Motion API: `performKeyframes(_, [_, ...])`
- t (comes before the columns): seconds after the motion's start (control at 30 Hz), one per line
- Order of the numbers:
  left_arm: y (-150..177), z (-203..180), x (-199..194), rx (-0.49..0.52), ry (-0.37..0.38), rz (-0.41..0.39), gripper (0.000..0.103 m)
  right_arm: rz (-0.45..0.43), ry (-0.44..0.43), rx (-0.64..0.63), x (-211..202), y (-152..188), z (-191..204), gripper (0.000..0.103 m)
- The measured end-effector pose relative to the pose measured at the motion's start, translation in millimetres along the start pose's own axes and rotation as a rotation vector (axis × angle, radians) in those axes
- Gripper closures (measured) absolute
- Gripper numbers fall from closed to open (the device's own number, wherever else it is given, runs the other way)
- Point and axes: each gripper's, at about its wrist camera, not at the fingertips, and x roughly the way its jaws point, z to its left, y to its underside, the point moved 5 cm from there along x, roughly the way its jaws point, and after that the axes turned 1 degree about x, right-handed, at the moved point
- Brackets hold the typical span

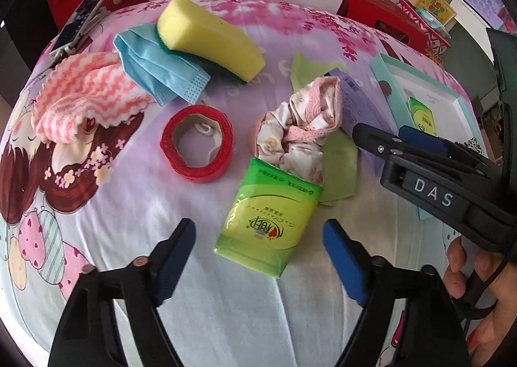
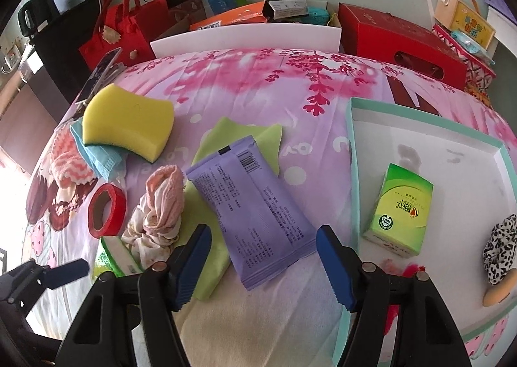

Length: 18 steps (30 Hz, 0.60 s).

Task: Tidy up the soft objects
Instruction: 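Grasp the green tissue pack with the left tool while the right tool grasps the purple packet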

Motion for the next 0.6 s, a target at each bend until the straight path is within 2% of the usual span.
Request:
performKeyframes(0.07, [1,-2,2,-0.003,0.009,0.008,0.04,0.0,-0.004,0.009,1,-1,-1,0.032])
performKeyframes(0.1, [2,0,3,-0.003,0.012,0.01,0.044,0.001,-0.006,0.012,1,-1,-1,0.032])
performKeyframes(0.27, [-1,2,6,-0.032,0.034,0.01,0.047,0.002,-0.01,0.01,3,-3,-1,0.032])
performKeyframes(0.6, [-19,21,-19,-0.092,0.005,-0.072,0.048,0.002,0.034,-0.04,10,-10,4,0.032])
